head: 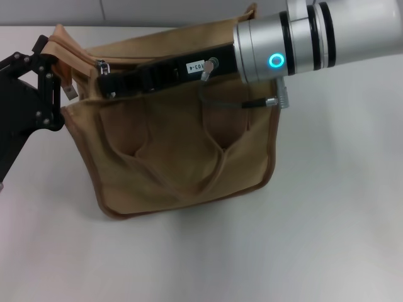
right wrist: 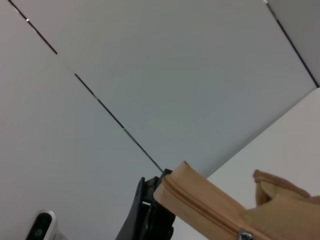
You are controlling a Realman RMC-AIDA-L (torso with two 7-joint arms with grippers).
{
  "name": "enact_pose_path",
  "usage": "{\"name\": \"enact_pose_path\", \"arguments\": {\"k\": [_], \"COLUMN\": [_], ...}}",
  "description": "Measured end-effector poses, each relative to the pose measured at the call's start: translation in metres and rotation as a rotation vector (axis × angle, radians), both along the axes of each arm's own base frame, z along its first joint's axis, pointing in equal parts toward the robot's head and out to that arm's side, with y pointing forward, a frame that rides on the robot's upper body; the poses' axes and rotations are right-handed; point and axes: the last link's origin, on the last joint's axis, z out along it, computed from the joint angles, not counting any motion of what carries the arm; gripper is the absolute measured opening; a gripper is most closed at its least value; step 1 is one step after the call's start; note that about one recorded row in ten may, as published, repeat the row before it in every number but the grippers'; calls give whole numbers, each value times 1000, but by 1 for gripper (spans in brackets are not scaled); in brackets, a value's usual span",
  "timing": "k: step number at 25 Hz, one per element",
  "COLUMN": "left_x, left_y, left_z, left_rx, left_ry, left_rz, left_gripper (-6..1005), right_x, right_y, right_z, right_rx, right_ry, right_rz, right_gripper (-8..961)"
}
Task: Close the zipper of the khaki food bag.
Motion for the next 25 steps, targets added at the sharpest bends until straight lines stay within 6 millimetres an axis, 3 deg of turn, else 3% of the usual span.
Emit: {"name": "enact_pose_path", "arguments": {"k": [25], "left_x": [-4], "left_y": [-1], "left_z": [1], "left_rx": [6], "left_ry": [-3], "left_rz": [22], "left_gripper": [14], "right_x": [18], "right_y": [-1], "right_z": [4], "right_rx": [62], "right_ry": [28], "right_rz": [-1], "right_gripper": [-2]}}
